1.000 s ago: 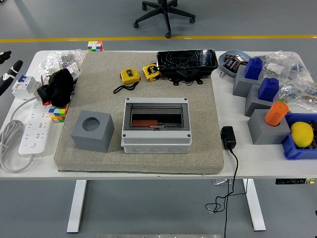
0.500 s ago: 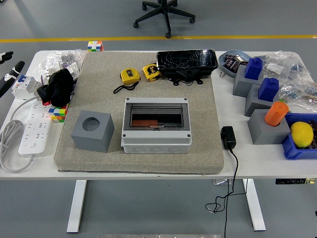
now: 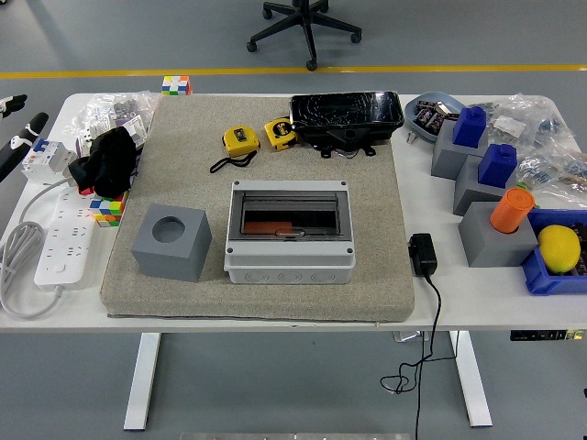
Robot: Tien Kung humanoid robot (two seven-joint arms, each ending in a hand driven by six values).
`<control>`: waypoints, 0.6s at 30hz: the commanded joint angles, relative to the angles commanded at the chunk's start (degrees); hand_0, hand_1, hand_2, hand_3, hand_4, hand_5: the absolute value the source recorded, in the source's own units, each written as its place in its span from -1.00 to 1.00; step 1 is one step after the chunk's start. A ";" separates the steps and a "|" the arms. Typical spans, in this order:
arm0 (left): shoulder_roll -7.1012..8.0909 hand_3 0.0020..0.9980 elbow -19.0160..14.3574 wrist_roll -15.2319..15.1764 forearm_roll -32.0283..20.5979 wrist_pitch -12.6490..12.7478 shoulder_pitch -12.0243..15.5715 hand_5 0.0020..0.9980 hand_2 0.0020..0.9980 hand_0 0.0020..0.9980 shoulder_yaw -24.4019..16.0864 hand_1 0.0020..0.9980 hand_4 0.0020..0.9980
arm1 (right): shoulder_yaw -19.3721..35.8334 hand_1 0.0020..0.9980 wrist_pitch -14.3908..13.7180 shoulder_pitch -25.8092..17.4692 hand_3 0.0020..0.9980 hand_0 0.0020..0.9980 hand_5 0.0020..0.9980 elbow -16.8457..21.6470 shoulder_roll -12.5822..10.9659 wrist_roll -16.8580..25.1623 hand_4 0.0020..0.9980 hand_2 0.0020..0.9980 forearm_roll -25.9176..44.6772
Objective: Fetch the battery,place it into the box,close the lid of the box
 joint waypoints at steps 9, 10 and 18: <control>0.01 0.77 0.05 0.02 0.05 -0.01 0.01 1.00 0.81 1.00 0.04 0.92 1.00 | -0.11 0.50 -0.04 0.04 0.59 0.58 1.00 0.00 -0.02 -0.02 1.00 0.50 0.15; 0.02 0.77 0.07 0.02 0.06 -0.01 -0.02 1.00 0.81 1.00 0.03 0.92 1.00 | -0.17 0.50 -0.03 0.06 0.59 0.58 1.00 0.00 -0.02 -0.01 1.00 0.50 0.20; 0.07 0.77 0.07 0.08 0.32 -0.01 -0.05 1.00 0.81 1.00 0.12 0.92 1.00 | -0.28 0.50 -0.03 0.09 0.59 0.58 1.00 0.00 -0.06 -0.01 1.00 0.50 0.35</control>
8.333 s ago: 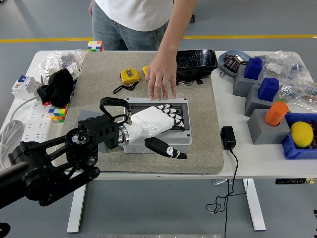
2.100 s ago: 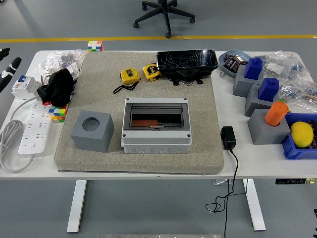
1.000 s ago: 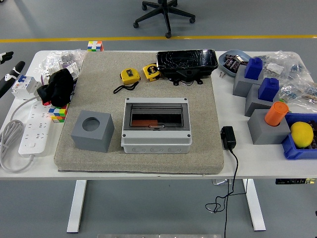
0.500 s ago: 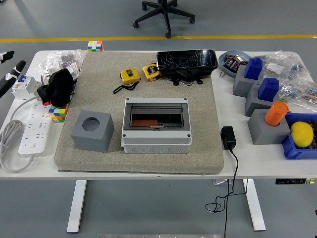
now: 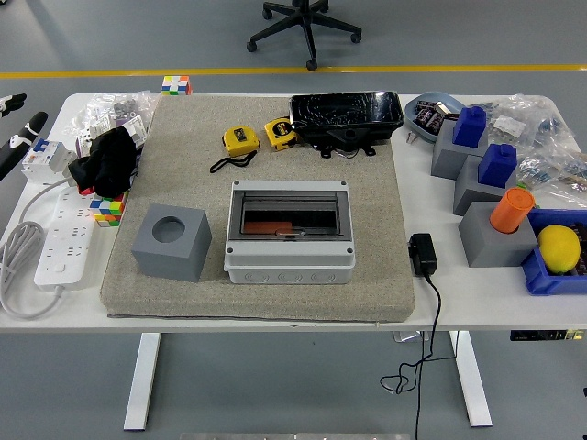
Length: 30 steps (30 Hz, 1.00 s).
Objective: Fetch the battery,place it into the box,close the lid of the box
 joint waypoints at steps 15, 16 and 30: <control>0.11 0.77 -0.05 -0.10 -0.04 0.04 0.11 1.00 0.81 1.00 0.09 0.92 1.00 | -0.10 0.50 0.01 -0.12 0.59 0.58 1.00 0.00 -0.08 0.03 1.00 0.50 0.07; 0.13 0.77 -0.06 -0.09 -0.03 0.05 0.11 1.00 0.81 1.00 0.09 0.92 1.00 | -0.09 0.50 0.01 -0.14 0.59 0.58 1.00 0.00 -0.09 0.02 1.00 0.50 0.04; 0.26 0.77 -0.01 -0.15 -0.07 0.07 -0.11 1.00 0.80 1.00 0.15 0.92 1.00 | -0.17 0.50 -0.01 0.00 0.59 0.58 1.00 0.00 -0.11 0.01 1.00 0.50 0.24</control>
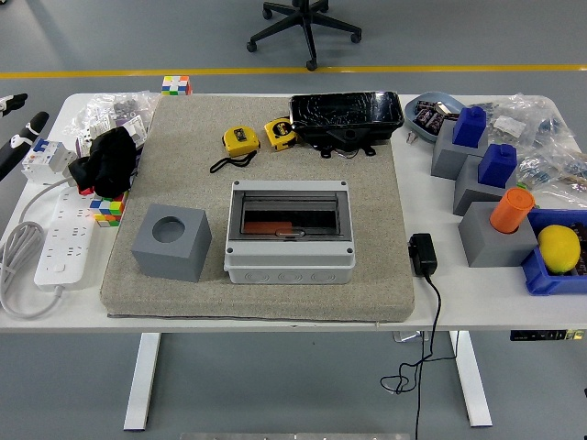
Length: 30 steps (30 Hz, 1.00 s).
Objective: Fetch the battery,place it into the box,close the lid of the box
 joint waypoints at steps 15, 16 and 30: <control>0.08 0.77 -0.03 -0.04 0.04 -0.03 -0.11 1.00 0.80 1.00 -0.01 0.91 1.00 | -0.02 0.50 0.02 0.12 0.59 0.58 1.00 0.00 -0.01 0.02 1.00 0.50 0.10; 0.08 0.77 -0.02 -0.04 0.04 -0.04 -0.11 1.00 0.80 1.00 0.00 0.91 1.00 | -0.03 0.50 0.02 0.11 0.59 0.58 1.00 0.00 -0.01 0.02 1.00 0.50 0.10; 0.12 0.77 -0.01 -0.06 0.07 -0.05 -0.12 1.00 0.80 1.00 0.05 0.91 1.00 | -0.03 0.50 0.02 0.14 0.59 0.58 1.00 0.00 -0.04 0.03 1.00 0.50 0.13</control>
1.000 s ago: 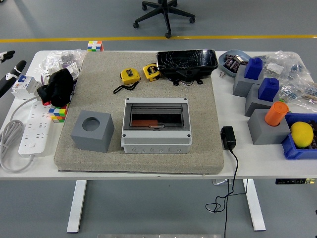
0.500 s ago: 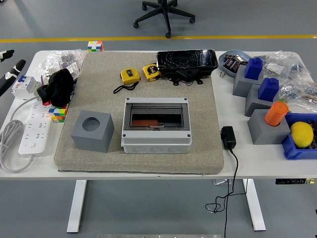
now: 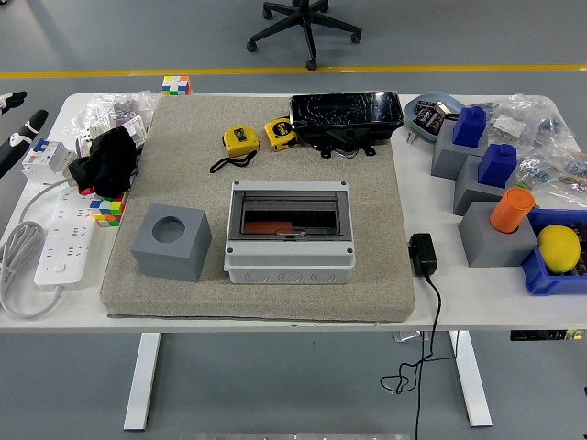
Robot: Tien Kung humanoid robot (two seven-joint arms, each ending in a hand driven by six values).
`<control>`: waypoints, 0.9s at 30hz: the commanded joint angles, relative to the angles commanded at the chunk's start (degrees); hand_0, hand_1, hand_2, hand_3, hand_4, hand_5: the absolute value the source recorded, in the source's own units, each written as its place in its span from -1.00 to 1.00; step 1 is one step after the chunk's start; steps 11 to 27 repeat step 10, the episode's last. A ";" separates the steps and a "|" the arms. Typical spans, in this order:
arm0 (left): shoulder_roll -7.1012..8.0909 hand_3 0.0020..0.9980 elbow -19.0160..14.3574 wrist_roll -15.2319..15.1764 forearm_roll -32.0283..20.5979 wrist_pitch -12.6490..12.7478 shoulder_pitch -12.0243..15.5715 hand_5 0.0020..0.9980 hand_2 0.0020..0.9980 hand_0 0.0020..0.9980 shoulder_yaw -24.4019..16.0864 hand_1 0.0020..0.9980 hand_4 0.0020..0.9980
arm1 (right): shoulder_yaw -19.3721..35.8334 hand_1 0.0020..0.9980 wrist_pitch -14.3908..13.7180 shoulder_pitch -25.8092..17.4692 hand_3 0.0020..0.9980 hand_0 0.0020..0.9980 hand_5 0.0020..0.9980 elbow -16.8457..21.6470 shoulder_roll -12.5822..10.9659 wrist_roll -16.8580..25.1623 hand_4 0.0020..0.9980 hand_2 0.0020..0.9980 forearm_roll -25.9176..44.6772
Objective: Fetch the battery,place it into the box,close the lid of the box
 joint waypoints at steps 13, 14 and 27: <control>0.02 0.77 0.01 -0.05 -0.01 -0.02 0.19 1.00 0.80 1.00 0.23 0.91 1.00 | -0.16 0.50 0.00 -0.14 0.59 0.58 1.00 0.00 -0.02 0.02 1.00 0.50 0.06; 0.02 0.77 0.01 -0.05 -0.01 -0.02 0.19 1.00 0.80 1.00 0.23 0.91 1.00 | -0.16 0.50 0.00 -0.14 0.59 0.58 1.00 0.00 -0.02 0.02 1.00 0.50 0.06; 0.02 0.77 0.01 -0.05 -0.01 -0.02 0.19 1.00 0.80 1.00 0.23 0.91 1.00 | -0.16 0.50 0.00 -0.14 0.59 0.58 1.00 0.00 -0.02 0.02 1.00 0.50 0.06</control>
